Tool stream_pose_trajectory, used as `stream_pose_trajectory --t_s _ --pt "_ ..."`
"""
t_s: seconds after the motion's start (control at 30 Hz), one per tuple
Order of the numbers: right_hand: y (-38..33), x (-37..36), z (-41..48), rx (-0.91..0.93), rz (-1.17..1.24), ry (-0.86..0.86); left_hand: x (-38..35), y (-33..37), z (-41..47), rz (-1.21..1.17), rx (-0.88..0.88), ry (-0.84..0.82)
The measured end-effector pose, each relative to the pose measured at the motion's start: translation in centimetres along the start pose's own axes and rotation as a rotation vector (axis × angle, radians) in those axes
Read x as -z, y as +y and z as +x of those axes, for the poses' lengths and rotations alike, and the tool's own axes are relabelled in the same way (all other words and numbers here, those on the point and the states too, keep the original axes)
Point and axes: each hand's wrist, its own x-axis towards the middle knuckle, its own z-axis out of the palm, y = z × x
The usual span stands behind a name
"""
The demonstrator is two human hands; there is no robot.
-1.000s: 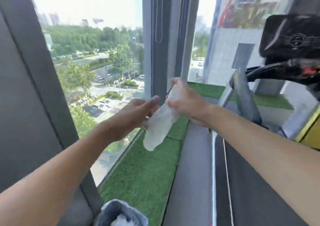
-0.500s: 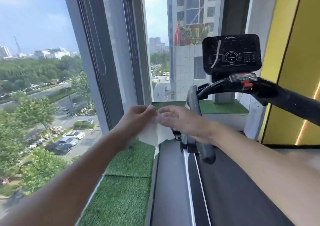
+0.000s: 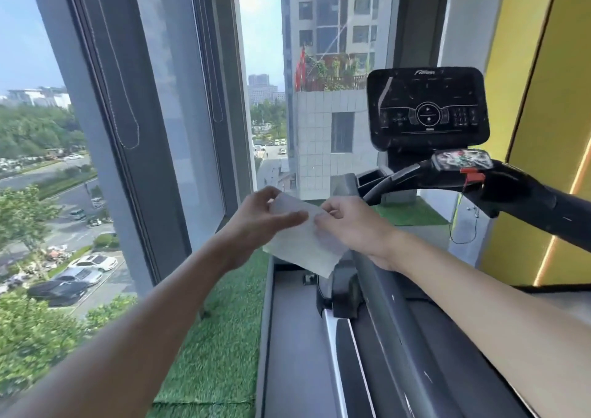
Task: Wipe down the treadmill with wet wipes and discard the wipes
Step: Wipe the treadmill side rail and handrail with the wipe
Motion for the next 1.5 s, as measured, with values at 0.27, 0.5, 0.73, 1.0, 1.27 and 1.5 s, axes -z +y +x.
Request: stream_pose_trajectory --t_s 0.27,0.5,0.73,1.0,1.27,1.5 --pt "3.2 -3.4 20.5 -0.101 0.132 0.140 6.8 -7.3 18.8 0.055 0.012 0.080" --pt "10.7 -3.0 36.8 -0.259 0.327 0.204 7.6 -13.0 36.4 0.051 0.028 0.126" --pt "19.4 1.1 55.6 -0.287 0.413 0.431 5.0 -18.0 56.7 0.071 0.009 0.096" --pt "26.4 7.5 74.4 -0.347 0.422 0.494 2.1 -20.6 79.6 0.156 -0.053 0.026" --pt "36.3 16.1 88.0 -0.375 0.269 0.904 -7.9 -23.5 101.8 0.120 -0.240 -0.243" --pt "42.0 22.4 93.7 -0.564 -0.007 1.324 -18.0 -25.4 114.0 0.071 -0.368 -0.642"
